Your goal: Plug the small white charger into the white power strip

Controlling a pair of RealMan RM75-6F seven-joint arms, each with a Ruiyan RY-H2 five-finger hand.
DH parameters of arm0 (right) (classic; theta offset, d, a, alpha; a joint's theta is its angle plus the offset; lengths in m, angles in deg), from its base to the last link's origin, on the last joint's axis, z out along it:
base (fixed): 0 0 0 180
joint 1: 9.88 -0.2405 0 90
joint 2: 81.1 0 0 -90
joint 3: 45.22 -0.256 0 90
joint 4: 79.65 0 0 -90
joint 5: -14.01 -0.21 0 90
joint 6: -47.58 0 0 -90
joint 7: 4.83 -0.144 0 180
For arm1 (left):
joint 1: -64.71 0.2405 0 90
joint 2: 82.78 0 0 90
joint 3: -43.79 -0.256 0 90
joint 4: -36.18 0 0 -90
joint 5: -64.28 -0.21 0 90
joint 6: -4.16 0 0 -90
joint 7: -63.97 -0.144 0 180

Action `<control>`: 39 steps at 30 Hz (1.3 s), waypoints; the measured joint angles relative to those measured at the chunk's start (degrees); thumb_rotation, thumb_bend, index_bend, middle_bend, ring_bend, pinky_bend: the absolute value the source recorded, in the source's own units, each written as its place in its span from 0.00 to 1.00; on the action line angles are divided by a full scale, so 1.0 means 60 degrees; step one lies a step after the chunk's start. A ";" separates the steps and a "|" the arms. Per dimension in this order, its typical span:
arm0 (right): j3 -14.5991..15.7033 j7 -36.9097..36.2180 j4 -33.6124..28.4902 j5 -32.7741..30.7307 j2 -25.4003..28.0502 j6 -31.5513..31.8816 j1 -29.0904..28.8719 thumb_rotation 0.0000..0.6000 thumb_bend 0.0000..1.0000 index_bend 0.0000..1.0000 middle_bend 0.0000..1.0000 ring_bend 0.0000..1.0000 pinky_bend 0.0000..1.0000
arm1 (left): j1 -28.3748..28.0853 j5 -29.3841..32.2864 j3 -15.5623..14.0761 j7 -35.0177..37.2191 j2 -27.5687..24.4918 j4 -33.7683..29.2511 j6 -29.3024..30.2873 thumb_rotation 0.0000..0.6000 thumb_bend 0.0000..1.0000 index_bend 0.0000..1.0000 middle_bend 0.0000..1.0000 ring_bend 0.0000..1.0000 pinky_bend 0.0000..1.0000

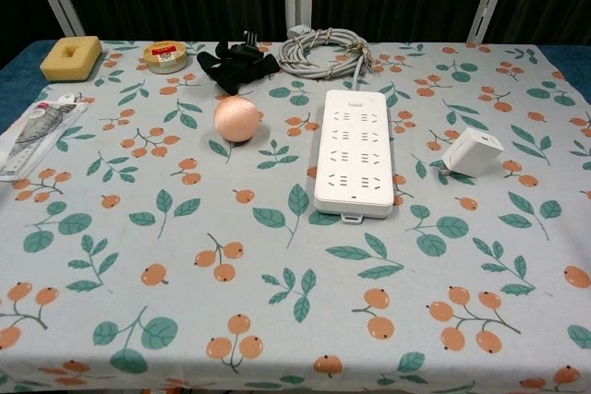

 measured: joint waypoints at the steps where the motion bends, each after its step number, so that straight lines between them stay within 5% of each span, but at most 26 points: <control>1: 0.0010 -0.0008 0.0004 0.0005 -0.0008 -0.0028 -0.0008 1.00 0.08 0.20 0.26 0.14 0.24 | 0.0002 -0.0005 0.0000 0.0013 0.0019 0.0022 0.0008 1.00 0.00 0.08 0.04 0.00 0.00; 11: 0.0063 -0.0021 -0.0060 0.0193 -0.0039 -0.0425 -0.0278 1.00 0.08 0.21 0.26 0.14 0.25 | 0.0085 -0.0133 -0.0043 0.0091 0.0030 0.0054 0.0190 1.00 0.00 0.08 0.04 0.00 0.00; 20: -0.0231 -0.0252 -0.0024 0.0052 -0.0314 -0.2188 -0.1509 1.00 0.08 0.20 0.26 0.14 0.26 | 0.0024 -0.0228 -0.0015 0.0114 0.0047 0.0062 0.0183 1.00 0.00 0.08 0.04 0.00 0.00; 30: -0.0661 -0.1124 0.1525 -0.0315 -0.1830 -0.4744 -0.3660 1.00 0.10 0.27 0.31 0.14 0.26 | -0.0042 -0.0092 0.0035 -0.0019 -0.0015 -0.0066 0.0036 1.00 0.00 0.08 0.04 0.00 0.00; 39: -0.0652 -0.1725 0.2899 -0.0449 -0.2897 -0.5519 -0.4448 1.00 0.15 0.36 0.36 0.15 0.27 | -0.0030 0.0067 0.0053 -0.0100 -0.0057 -0.0146 -0.0036 1.00 0.00 0.08 0.04 0.00 0.00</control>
